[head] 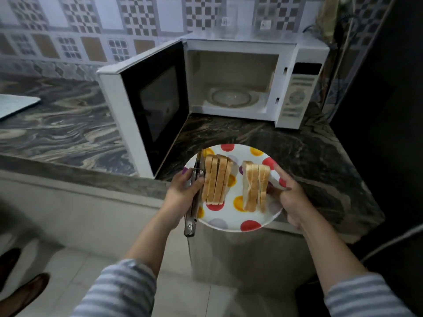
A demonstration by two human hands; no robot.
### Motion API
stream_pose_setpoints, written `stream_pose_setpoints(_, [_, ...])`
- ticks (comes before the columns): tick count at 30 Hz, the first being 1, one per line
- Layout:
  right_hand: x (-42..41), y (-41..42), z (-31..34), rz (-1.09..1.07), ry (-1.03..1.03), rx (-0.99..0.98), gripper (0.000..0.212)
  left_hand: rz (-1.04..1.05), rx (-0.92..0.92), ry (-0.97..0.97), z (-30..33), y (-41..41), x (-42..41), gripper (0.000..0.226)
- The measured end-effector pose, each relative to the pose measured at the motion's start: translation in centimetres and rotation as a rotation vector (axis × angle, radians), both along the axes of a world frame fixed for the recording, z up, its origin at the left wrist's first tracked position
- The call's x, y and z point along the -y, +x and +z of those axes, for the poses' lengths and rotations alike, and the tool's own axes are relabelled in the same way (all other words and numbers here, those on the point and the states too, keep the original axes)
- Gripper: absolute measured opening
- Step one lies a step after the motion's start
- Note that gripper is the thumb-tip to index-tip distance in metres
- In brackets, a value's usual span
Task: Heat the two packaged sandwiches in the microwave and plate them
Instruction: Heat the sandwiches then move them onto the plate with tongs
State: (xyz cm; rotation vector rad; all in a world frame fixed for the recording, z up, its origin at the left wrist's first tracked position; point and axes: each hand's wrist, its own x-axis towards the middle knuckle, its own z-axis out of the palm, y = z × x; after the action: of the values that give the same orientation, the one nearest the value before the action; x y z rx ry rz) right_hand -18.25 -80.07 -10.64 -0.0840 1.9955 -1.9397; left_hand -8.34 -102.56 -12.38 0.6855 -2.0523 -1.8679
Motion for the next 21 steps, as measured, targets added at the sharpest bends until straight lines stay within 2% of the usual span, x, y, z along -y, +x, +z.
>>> stream_pose_setpoints(2, [0.1, 3.9, 0.1, 0.015, 0.008, 0.011, 0.048, 0.006, 0.005, 0.007, -0.4, 3.5, 0.3, 0.056])
stream_pose_setpoints(5, [0.4, 9.0, -0.1, 0.052, 0.013, 0.038, 0.055, -0.004, 0.021, -0.068, -1.1, 9.0, 0.9, 0.053])
stream_pose_setpoints(9, [1.9, 14.2, -0.9, 0.064, -0.017, 0.073, 0.059, 0.029, 0.014, -0.071, -1.7, 15.1, 1.9, 0.051])
stream_pose_setpoints(12, [3.1, 16.8, -0.9, 0.125, -0.049, 0.066, 0.056, 0.069, 0.021, -0.080, -2.1, 18.8, 2.8, 0.059])
stream_pose_setpoints(14, [4.2, 18.2, -0.5, 0.195, -0.061, 0.036, 0.050, 0.116, 0.019, -0.076, -2.3, 21.0, 3.4, 0.055])
stream_pose_setpoints(18, [7.2, 20.2, -0.3, 0.297, -0.045, -0.005, 0.065, 0.226, 0.020, -0.052, -2.4, 25.0, 4.7, 0.064])
stream_pose_setpoints(21, [9.8, 21.3, -0.2, 0.374, -0.040, 0.009, 0.067, 0.297, 0.016, -0.047, -2.3, 27.3, 6.4, 0.055])
